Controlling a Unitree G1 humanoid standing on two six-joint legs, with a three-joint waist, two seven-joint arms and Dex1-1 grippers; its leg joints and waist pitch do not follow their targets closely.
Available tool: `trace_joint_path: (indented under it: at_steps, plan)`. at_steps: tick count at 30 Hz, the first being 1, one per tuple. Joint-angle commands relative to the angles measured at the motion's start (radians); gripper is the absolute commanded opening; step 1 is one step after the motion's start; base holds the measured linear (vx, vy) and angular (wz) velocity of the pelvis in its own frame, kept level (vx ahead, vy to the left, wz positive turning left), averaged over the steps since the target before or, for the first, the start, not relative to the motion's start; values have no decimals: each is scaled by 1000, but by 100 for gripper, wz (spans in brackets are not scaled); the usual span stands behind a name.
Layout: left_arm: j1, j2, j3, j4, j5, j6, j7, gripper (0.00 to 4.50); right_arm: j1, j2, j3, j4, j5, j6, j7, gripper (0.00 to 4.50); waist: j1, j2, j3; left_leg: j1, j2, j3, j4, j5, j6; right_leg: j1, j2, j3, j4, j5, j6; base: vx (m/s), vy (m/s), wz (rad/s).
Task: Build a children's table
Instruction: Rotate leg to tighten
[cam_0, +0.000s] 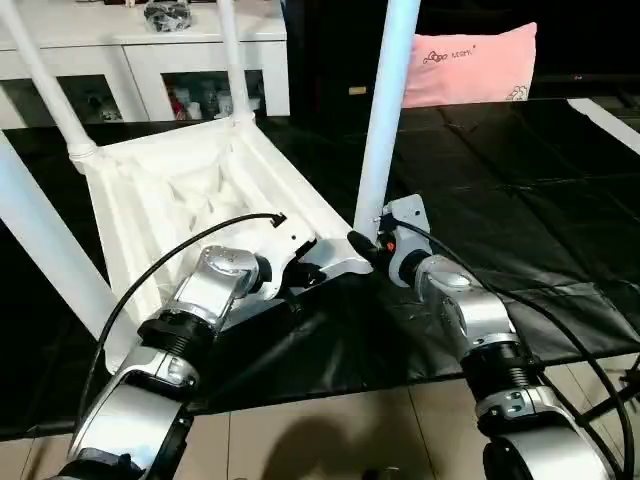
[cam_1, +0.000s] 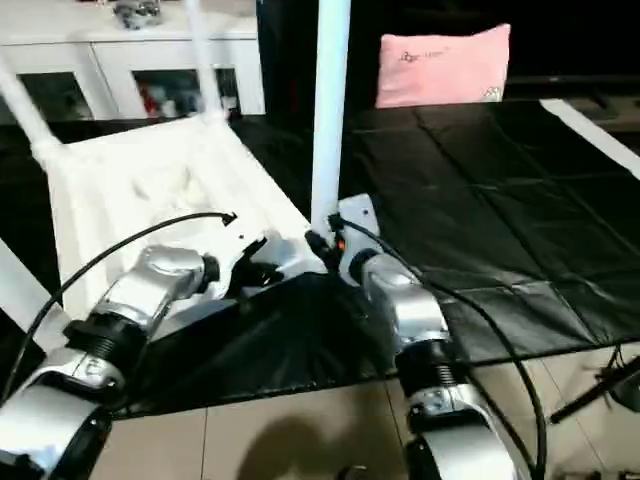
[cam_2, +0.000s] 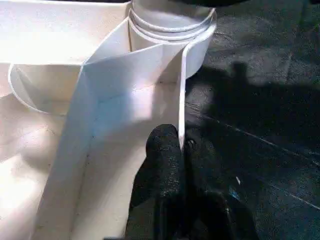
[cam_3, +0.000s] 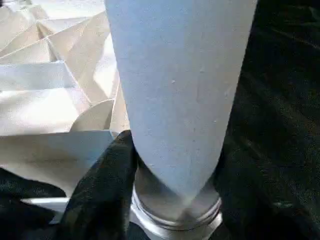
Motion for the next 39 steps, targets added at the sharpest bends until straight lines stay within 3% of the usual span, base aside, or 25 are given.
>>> trace_joint_path:
  at_steps: [1,4,8,10,12,13,17,20,26,33,37,39]
  plan:
    - [-27,-40,5,-36,-37,-1,11,0,10,53,44,41,29,26,40,277,6,0,-55,5,24,-3,-85,-367,21,39,-59,35,-80,-398,-172,0,0,0]
    - [-14,-11,0,-40,-28,-13,-19,0,32,21,35,-10,52,15,78,314,10,7,-56,5,24,-2,-84,-351,21,41,-57,36,-75,-364,-185,0,0,0]
    - [6,27,-22,-54,-15,-70,-77,0,75,-41,39,-91,66,-6,163,352,20,4,-63,1,29,0,-83,-296,38,49,-55,37,-66,-289,-199,0,0,0]
    - [15,47,-30,-53,-19,-104,-123,0,90,-70,29,-119,79,-11,202,372,29,2,-66,2,28,7,-77,-265,53,47,-57,41,-65,-267,-212,0,0,0]
    - [23,90,-47,-38,-11,-164,-192,0,117,-142,39,-174,95,-37,325,393,35,3,-71,-6,30,7,-74,-189,63,56,-55,39,-53,-170,-226,0,0,0]
    - [25,101,-50,-36,-12,-172,-215,0,124,-163,45,-191,104,-43,365,393,36,8,-72,-6,30,7,-73,-178,68,56,-54,38,-51,-150,-232,0,0,0]
    - [36,142,-69,-38,-28,-243,-336,0,146,-240,66,-241,132,-51,506,431,48,9,-76,-1,34,10,-68,-124,101,59,-52,38,-36,-28,-273,0,0,0]
    - [44,182,-103,-29,-22,-308,-435,0,155,-317,101,-257,136,-67,644,444,63,6,-72,4,39,17,-70,-161,98,54,-51,37,-36,-56,-280,0,0,0]
    - [46,210,-131,-32,-29,-351,-543,0,136,-383,143,-232,133,-96,785,444,85,3,-67,10,44,23,-73,-221,55,46,-57,40,-46,-202,-246,0,0,0]
    - [45,224,-155,-31,-25,-386,-610,0,112,-396,166,-199,140,-110,851,444,105,1,-72,10,46,28,-69,-175,53,45,-56,40,-37,-150,-247,0,0,0]
    - [45,224,-155,-31,-25,-386,-610,0,112,-396,166,-199,140,-110,851,444,107,0,-73,9,45,28,-68,-166,53,47,-56,39,-34,-134,-249,0,0,0]
    - [45,228,-163,-34,-26,-394,-630,0,105,-398,175,-190,142,-111,880,408,107,-1,-73,8,44,28,-68,-170,51,47,-56,38,-36,-152,-243,0,0,0]
